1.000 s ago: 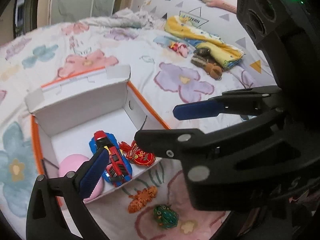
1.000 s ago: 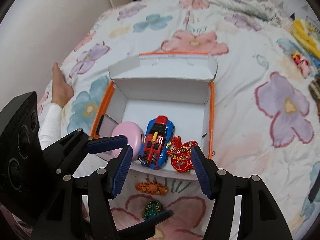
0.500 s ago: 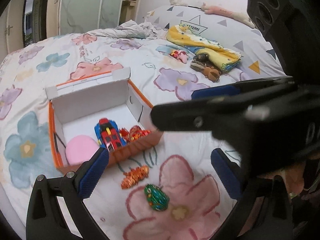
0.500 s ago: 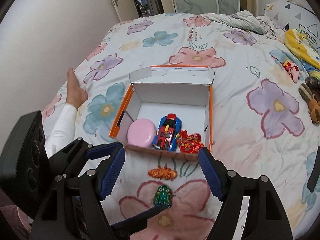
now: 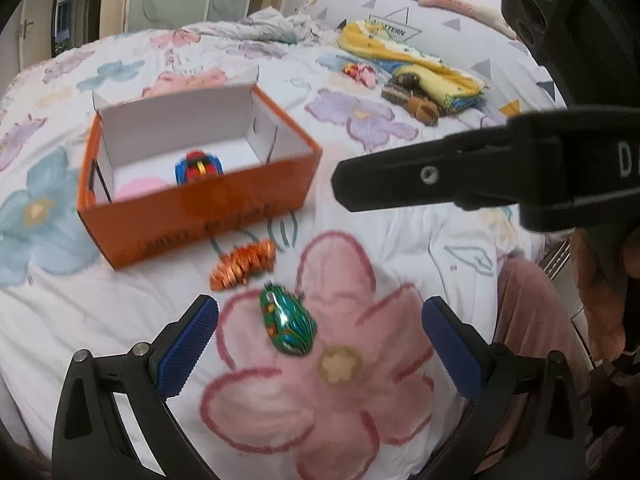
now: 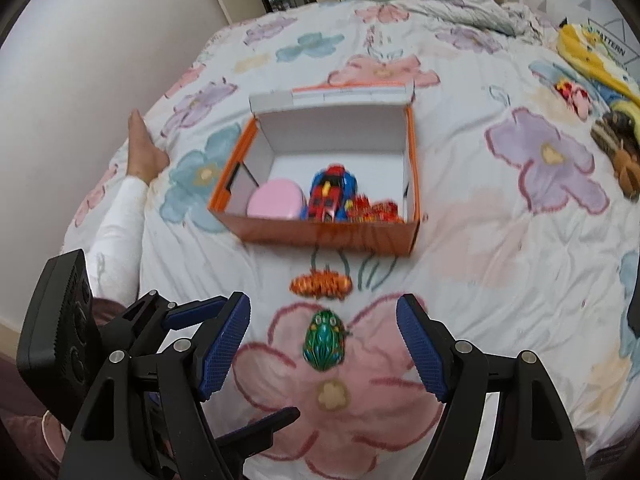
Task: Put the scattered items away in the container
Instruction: 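Move the right gripper back to the green tin frog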
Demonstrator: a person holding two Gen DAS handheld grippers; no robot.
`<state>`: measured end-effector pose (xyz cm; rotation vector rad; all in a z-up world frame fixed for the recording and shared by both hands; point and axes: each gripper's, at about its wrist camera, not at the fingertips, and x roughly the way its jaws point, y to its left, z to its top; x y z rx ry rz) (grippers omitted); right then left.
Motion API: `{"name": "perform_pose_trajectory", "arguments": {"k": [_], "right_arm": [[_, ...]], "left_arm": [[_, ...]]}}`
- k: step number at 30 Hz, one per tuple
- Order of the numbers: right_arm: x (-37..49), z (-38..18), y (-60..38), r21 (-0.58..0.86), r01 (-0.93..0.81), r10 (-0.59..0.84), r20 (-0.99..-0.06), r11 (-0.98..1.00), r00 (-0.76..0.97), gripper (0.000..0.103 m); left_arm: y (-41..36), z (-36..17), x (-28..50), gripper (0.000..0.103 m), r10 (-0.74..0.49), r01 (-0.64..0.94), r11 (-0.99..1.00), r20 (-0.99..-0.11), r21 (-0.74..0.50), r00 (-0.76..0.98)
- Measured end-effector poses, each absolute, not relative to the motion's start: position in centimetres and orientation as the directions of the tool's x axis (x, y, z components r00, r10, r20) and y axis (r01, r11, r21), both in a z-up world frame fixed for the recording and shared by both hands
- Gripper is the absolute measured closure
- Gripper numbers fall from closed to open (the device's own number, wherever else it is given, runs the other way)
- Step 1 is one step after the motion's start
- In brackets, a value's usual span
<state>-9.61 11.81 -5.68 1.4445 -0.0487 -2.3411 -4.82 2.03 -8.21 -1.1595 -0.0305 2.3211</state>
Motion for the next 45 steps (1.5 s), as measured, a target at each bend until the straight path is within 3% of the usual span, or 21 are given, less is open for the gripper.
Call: {"name": "perform_pose_trajectory", "arguments": {"k": [26, 45], "right_arm": [[-10.1, -16.6, 10.6, 0.303, 0.255, -0.354, -0.917, -0.918, -0.186, 0.028], [-11.8, -20.8, 9.6, 0.303, 0.246, -0.341, -0.931, -0.921, -0.129, 0.028]], "left_arm": [[1.9, -15.4, -5.4, 0.001, 0.492, -0.338, -0.862, -0.784, -0.378, -0.378], [2.4, -17.5, -7.4, 0.001, 0.509, -0.312, -0.855, -0.783, -0.414, -0.358]]}}
